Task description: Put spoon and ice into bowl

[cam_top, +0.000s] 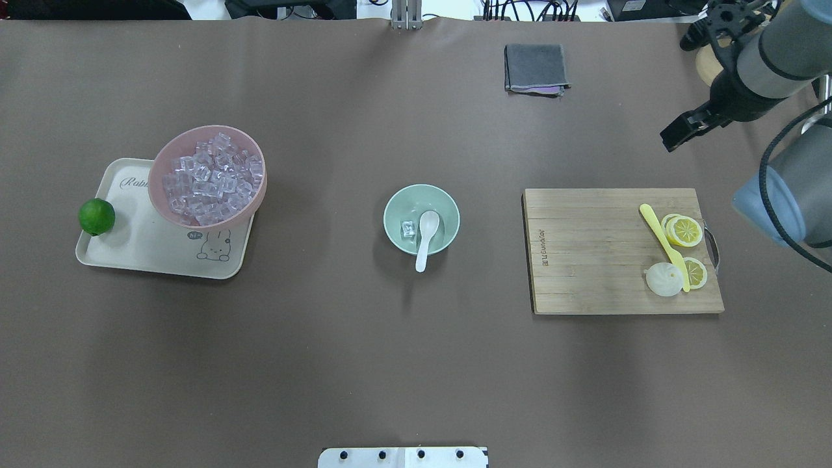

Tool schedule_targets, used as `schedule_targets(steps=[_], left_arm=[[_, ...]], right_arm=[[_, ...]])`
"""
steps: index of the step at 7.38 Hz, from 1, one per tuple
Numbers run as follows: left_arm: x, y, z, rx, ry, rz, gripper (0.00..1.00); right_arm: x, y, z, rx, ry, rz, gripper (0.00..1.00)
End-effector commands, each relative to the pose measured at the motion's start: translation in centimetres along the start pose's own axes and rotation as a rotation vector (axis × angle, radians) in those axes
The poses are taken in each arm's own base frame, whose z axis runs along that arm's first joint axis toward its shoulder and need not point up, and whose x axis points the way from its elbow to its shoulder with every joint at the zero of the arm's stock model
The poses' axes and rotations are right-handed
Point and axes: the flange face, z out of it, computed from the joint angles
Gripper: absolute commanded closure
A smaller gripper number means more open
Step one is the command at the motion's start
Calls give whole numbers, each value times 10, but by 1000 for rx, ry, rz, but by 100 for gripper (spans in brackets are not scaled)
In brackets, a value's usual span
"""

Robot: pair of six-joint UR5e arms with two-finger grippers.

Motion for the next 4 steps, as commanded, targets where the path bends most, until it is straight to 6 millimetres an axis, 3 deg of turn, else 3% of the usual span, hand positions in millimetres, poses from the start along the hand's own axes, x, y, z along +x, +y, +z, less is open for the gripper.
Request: schedule_targets(steps=[1, 2, 3, 4], left_arm=[[-70, 76, 1, -68, -132, 40, 2], [-82, 84, -2, -77, -155, 9, 2], [-86, 97, 2, -108, -92, -24, 2], [-80, 103, 5, -143, 2, -60, 2]], right_arm=[[85, 24, 16, -49, 69, 119, 0], [137, 29, 9, -61, 28, 167, 0], [191, 47, 8, -81, -66, 131, 0], [239, 83, 13, -93, -80, 91, 0]])
